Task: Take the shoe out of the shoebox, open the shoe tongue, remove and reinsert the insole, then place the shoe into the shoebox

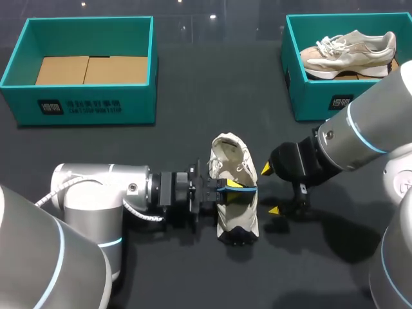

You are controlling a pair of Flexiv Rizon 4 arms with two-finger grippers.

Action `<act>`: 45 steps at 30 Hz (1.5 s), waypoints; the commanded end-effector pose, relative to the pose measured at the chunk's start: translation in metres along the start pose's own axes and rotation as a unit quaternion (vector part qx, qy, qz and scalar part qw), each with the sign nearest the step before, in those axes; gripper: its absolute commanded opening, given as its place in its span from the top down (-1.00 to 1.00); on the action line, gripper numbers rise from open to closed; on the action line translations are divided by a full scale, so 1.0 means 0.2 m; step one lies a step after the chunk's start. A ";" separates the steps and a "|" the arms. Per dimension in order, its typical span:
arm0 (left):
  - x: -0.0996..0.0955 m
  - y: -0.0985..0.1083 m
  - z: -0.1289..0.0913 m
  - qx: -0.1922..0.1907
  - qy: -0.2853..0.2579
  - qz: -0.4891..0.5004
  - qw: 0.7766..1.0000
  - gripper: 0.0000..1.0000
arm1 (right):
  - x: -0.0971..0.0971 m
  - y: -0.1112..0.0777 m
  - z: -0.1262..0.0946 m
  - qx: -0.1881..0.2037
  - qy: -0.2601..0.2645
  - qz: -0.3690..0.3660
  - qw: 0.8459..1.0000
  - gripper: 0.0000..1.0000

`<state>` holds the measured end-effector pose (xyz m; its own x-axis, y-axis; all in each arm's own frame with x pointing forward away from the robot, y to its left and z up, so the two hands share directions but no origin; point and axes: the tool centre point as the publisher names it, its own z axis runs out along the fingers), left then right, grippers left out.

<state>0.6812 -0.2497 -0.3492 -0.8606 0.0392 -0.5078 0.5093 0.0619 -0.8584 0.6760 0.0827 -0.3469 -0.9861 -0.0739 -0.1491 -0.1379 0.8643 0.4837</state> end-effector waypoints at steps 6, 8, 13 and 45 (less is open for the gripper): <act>0.00 -0.03 0.00 0.010 0.005 0.008 1.000 0.51 | 0.01 0.00 0.00 0.000 -0.002 0.000 1.000 -1.00; -0.01 -0.04 0.01 0.011 0.006 0.010 1.000 0.51 | 0.01 0.00 0.00 0.000 -0.002 0.000 1.000 -1.00; -0.01 -0.08 0.02 0.015 0.007 0.019 1.000 0.46 | 0.01 0.00 0.00 0.000 -0.002 0.000 1.000 -1.00; 0.03 -0.19 0.02 -0.041 0.009 0.078 0.996 1.00 | 0.01 0.00 0.00 0.000 -0.002 0.000 1.000 -1.00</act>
<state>0.6527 -0.2562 -0.3147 -0.7743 0.0630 -0.6296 0.6311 0.1503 -0.7610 0.6760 0.0827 -0.3470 -0.9861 -0.0738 -0.1492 -0.1379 0.8642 0.4838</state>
